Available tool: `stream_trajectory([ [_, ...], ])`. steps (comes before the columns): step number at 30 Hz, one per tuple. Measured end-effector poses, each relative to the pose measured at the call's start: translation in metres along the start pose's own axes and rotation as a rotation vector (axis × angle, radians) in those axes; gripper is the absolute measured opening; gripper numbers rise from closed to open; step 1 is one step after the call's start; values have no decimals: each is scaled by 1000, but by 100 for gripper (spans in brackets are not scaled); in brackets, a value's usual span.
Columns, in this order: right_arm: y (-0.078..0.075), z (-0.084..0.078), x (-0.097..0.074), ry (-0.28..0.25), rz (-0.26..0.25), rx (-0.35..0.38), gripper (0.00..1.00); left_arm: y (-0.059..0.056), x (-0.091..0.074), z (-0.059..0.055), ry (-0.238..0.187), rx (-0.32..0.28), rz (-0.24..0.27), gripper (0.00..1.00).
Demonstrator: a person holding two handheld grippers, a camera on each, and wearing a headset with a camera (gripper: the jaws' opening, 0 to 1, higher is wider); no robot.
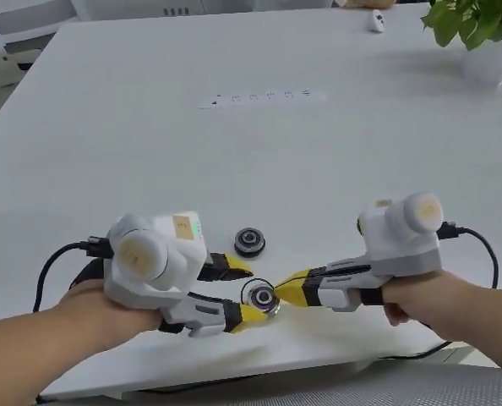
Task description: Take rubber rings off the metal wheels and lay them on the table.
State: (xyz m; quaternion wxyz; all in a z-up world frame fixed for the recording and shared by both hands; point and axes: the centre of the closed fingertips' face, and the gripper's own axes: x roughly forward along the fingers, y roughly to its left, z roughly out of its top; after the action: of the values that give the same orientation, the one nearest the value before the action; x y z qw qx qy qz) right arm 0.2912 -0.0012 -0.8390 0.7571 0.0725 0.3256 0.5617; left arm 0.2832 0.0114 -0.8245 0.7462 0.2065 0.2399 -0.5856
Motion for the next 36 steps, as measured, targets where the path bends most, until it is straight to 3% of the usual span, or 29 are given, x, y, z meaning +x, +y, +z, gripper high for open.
stream_trajectory([
  [24,12,11,0,-3,31,-24,0,2,-55,17,-94,-57,53,51],
  [36,18,19,5,2,51,-39,0,5,-75,7,-114,-120,91,64],
])
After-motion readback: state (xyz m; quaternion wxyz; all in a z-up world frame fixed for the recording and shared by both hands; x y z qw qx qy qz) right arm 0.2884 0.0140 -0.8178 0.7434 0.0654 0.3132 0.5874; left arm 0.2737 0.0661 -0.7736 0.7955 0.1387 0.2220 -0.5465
